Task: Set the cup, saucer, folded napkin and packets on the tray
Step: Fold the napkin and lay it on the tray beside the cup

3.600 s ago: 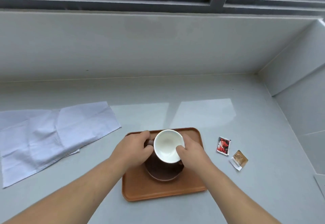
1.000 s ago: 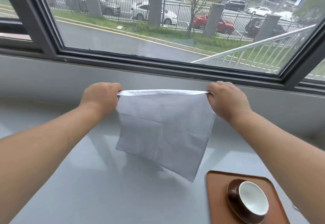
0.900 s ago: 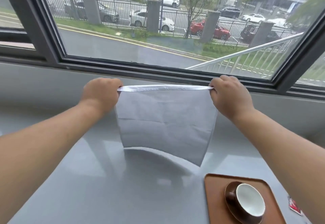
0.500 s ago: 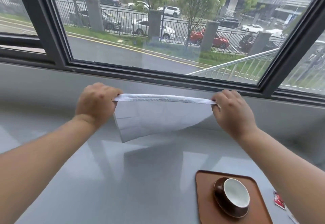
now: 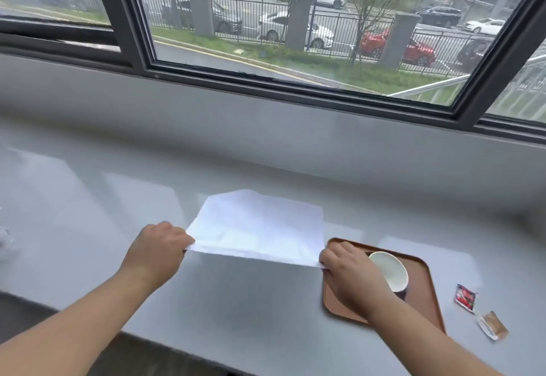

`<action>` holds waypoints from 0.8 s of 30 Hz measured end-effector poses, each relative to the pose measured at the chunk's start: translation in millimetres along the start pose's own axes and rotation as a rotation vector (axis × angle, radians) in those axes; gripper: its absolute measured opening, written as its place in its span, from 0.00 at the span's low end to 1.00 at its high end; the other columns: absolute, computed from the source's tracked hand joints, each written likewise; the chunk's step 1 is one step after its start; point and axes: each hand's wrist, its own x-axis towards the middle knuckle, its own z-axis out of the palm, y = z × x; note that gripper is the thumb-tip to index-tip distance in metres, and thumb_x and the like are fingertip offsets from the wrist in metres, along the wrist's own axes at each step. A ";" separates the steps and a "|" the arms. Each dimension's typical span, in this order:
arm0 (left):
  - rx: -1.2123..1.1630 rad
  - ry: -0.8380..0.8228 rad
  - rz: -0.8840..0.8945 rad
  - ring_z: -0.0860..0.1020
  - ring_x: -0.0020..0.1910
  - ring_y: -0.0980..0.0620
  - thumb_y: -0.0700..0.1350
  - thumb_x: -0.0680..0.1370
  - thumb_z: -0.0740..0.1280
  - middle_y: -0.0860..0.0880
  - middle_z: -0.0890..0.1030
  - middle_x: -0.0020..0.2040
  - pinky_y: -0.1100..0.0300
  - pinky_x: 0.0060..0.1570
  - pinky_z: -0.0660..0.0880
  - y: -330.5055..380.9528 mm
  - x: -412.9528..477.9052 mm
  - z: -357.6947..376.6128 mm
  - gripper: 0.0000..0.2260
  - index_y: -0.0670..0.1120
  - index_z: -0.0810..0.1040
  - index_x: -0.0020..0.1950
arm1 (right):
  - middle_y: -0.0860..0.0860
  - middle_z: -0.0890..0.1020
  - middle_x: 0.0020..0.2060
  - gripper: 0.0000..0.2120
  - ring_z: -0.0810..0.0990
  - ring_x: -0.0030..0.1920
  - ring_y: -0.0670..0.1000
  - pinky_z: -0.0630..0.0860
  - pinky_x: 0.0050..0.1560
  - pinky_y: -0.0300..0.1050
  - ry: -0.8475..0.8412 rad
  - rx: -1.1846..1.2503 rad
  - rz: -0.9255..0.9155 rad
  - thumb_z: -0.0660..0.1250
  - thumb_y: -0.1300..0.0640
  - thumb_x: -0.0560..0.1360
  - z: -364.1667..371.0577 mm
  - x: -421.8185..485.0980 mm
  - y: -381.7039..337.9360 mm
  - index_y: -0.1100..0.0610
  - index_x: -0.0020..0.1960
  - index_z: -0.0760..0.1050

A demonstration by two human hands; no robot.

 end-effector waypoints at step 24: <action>-0.473 -0.541 -0.468 0.77 0.41 0.57 0.53 0.82 0.66 0.57 0.81 0.40 0.58 0.34 0.69 -29.7 86.0 50.5 0.09 0.55 0.75 0.41 | 0.48 0.80 0.42 0.09 0.76 0.44 0.54 0.77 0.40 0.50 -0.171 0.106 0.408 0.59 0.51 0.82 11.7 95.3 50.3 0.52 0.48 0.76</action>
